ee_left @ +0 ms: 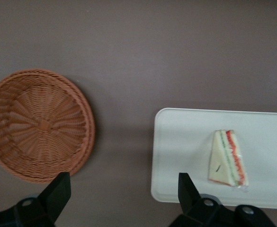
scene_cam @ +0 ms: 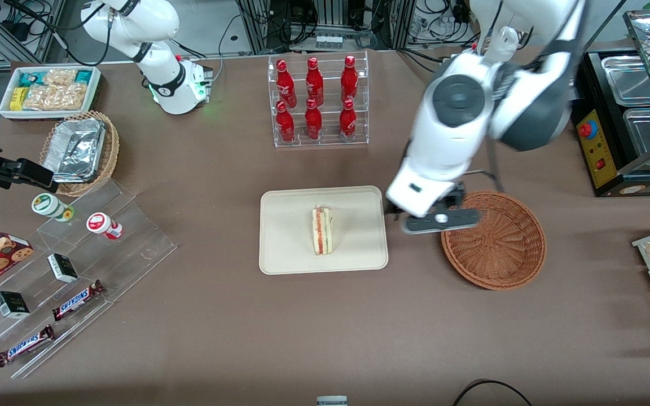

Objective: Place sandwich from basket to tray

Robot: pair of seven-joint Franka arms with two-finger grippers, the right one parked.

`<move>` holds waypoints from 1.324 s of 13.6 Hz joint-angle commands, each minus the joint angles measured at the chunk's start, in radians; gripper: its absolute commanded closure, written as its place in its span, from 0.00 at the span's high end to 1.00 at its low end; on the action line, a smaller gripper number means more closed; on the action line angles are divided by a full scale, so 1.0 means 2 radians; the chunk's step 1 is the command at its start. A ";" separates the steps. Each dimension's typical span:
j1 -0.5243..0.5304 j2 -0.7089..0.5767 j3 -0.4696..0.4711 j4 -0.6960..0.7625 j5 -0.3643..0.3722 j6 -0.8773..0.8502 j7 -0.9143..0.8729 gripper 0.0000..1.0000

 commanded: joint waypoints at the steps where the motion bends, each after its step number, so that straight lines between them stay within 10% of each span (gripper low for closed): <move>1: 0.050 -0.042 -0.005 -0.022 -0.018 -0.027 0.067 1.00; 18: 0.234 -0.155 -0.004 -0.098 -0.048 -0.053 0.308 1.00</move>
